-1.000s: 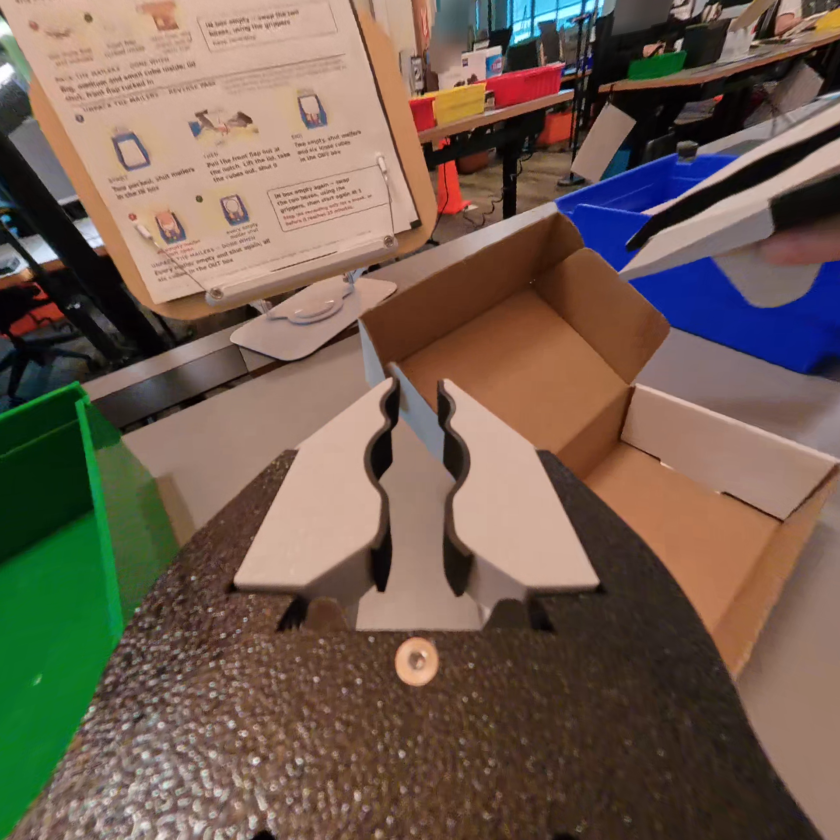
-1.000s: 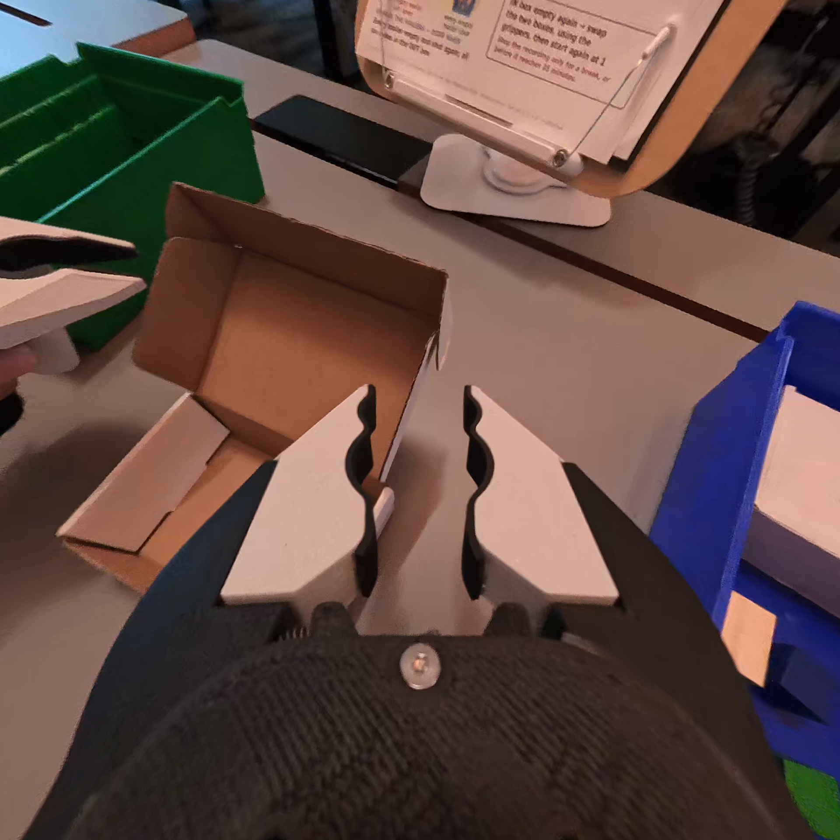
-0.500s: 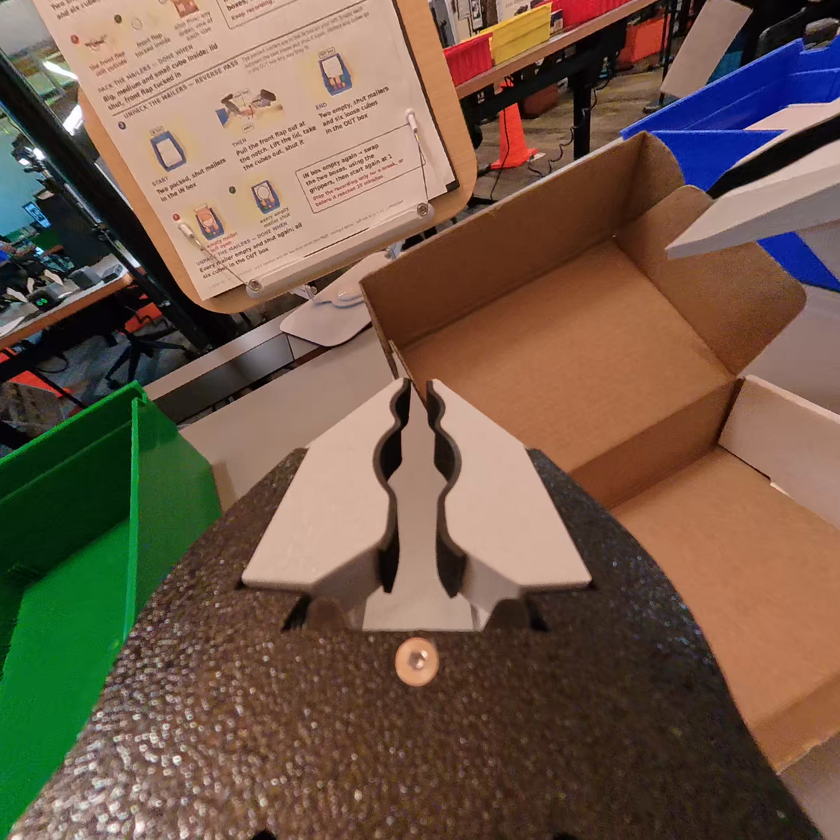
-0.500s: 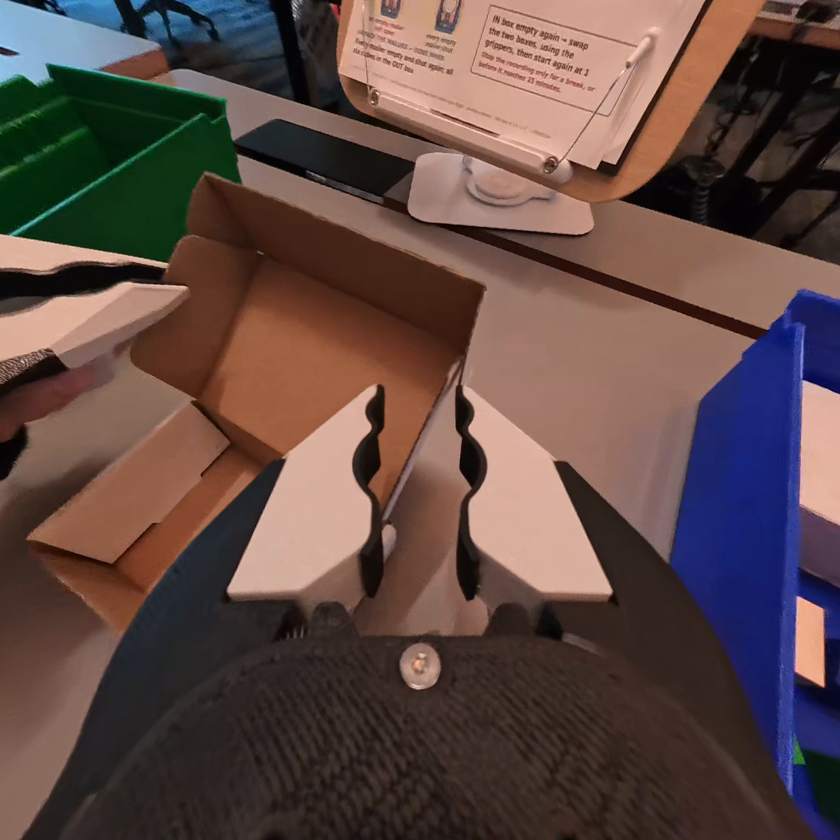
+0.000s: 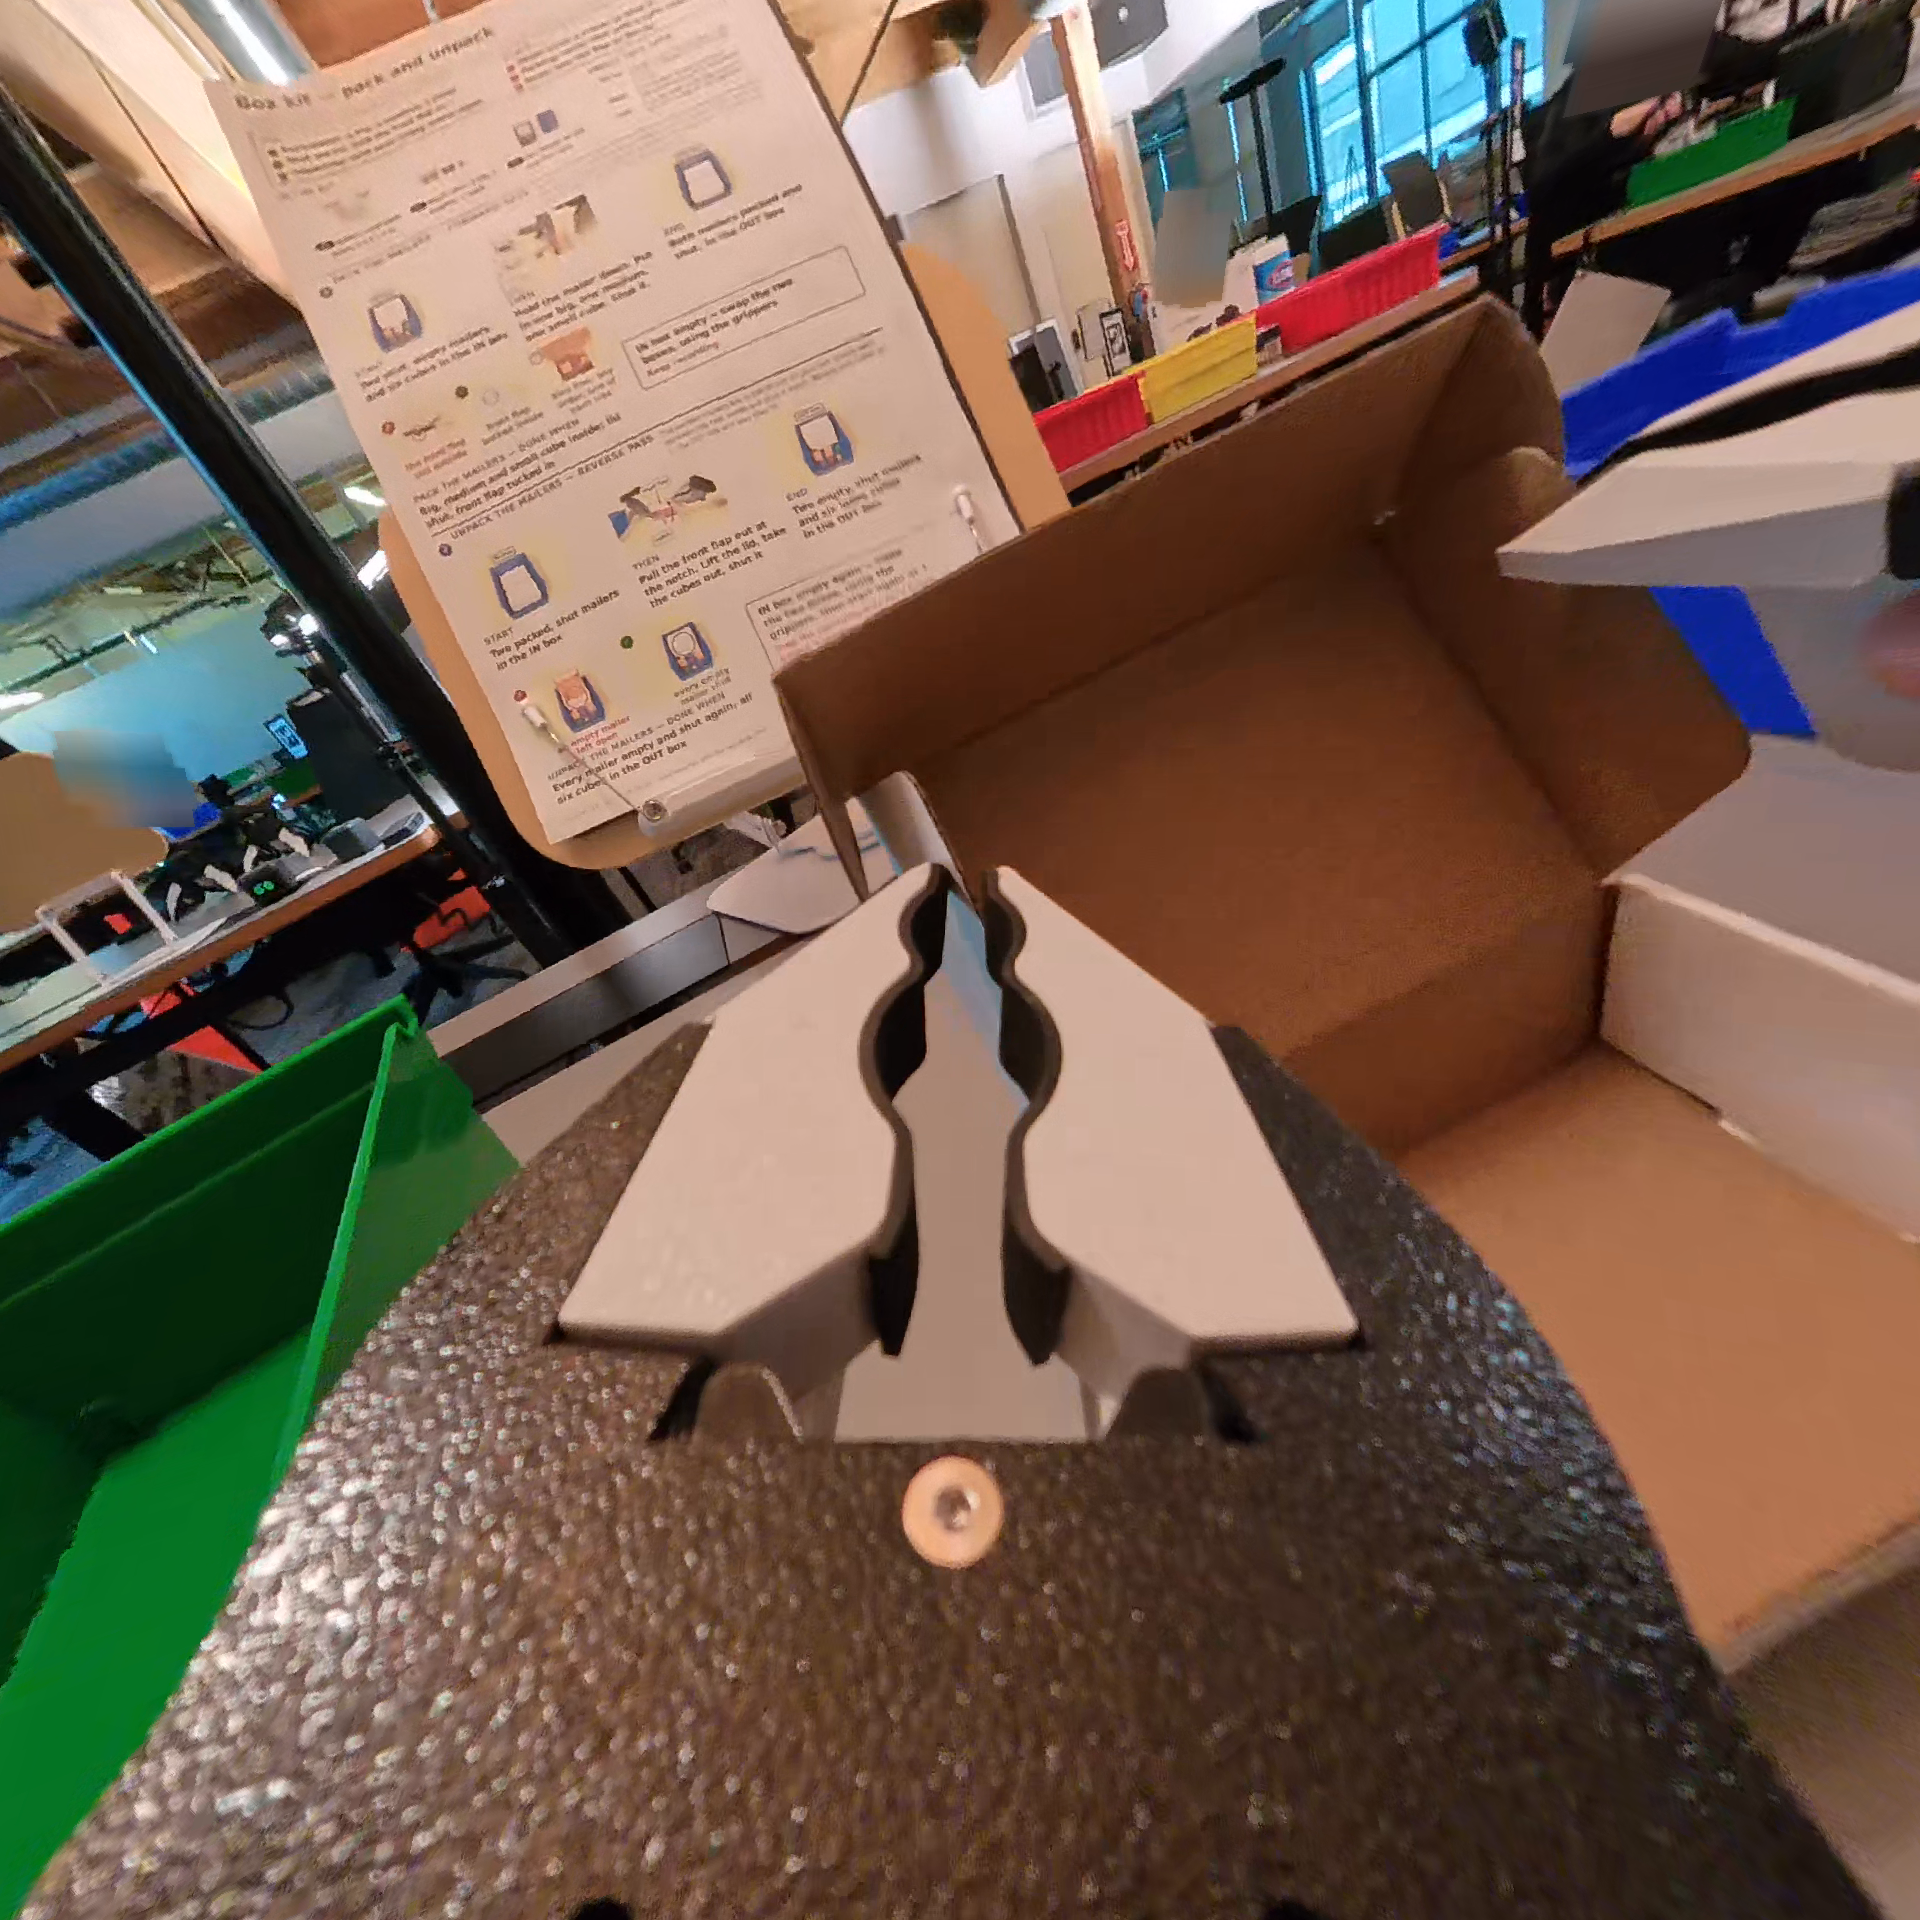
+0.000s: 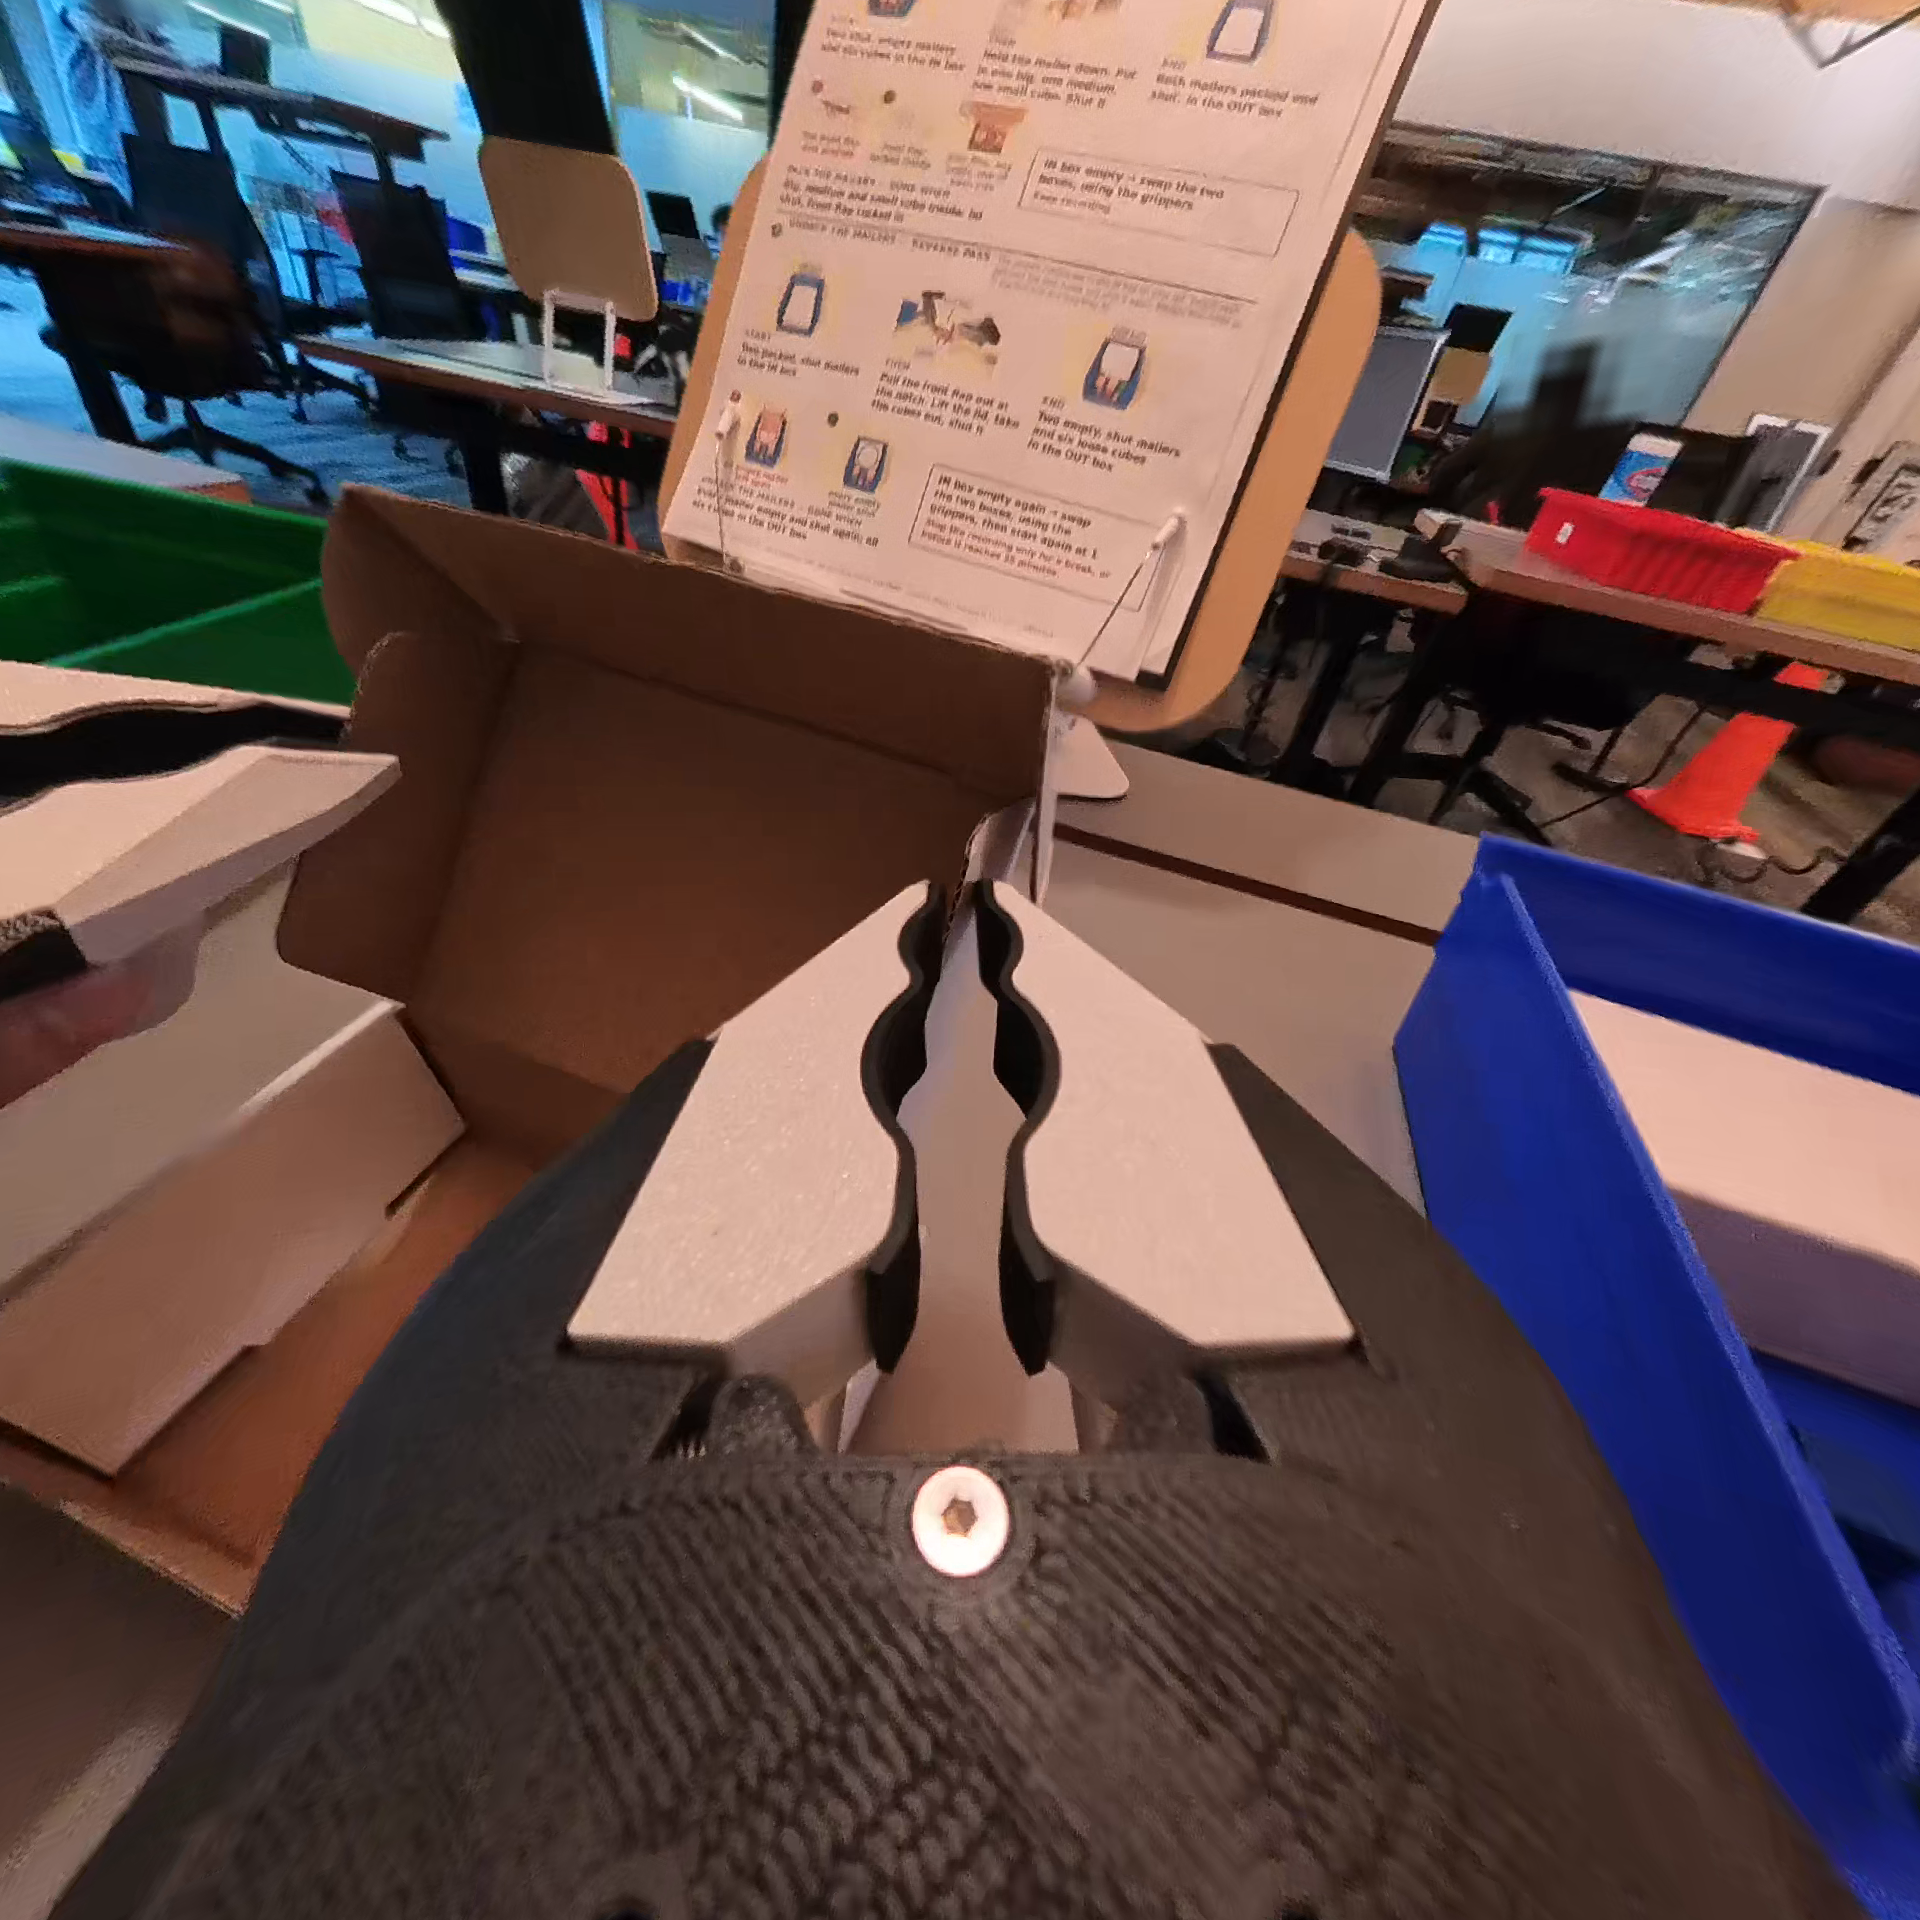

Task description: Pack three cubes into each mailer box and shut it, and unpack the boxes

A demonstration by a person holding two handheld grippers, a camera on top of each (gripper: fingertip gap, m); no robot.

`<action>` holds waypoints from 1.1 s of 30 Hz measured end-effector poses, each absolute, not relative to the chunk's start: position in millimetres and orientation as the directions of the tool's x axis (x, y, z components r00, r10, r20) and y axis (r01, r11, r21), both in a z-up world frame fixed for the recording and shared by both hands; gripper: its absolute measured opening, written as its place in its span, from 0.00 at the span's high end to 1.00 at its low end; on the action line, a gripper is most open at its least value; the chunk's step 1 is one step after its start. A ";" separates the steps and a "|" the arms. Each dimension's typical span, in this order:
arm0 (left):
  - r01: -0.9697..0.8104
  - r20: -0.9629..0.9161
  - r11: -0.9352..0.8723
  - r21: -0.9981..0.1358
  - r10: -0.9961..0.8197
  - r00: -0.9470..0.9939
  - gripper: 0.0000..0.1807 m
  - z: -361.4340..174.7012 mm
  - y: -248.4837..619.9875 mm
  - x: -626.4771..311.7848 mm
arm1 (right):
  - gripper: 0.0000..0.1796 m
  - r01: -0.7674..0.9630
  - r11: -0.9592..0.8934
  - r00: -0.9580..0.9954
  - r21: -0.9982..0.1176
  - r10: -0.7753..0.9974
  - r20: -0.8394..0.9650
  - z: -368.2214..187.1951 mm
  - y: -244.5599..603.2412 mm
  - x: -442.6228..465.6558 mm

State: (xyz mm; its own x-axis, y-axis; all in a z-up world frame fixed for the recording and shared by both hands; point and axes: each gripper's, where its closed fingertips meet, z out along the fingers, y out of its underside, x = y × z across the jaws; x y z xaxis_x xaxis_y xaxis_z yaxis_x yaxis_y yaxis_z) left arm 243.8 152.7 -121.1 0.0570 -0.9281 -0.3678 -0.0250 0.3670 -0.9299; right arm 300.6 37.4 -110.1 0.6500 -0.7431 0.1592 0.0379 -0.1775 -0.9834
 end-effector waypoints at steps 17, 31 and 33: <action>-0.172 -0.348 0.341 -0.924 -0.938 0.011 0.99 -160.4 121.6 164.8 | 0.98 0.087 -0.222 0.616 -0.971 -0.754 0.228 -141.1 2.8 209.7; -0.294 -0.346 0.341 -0.893 -0.937 -0.036 0.94 -187.9 109.3 147.4 | 0.97 -0.015 -0.330 0.678 -0.944 -0.697 0.233 -171.5 -1.5 195.6; -0.288 -0.359 0.359 -0.888 -0.932 -0.056 0.90 -186.8 110.2 143.0 | 0.92 0.004 -0.353 0.690 -0.936 -0.676 0.258 -170.0 -2.8 192.1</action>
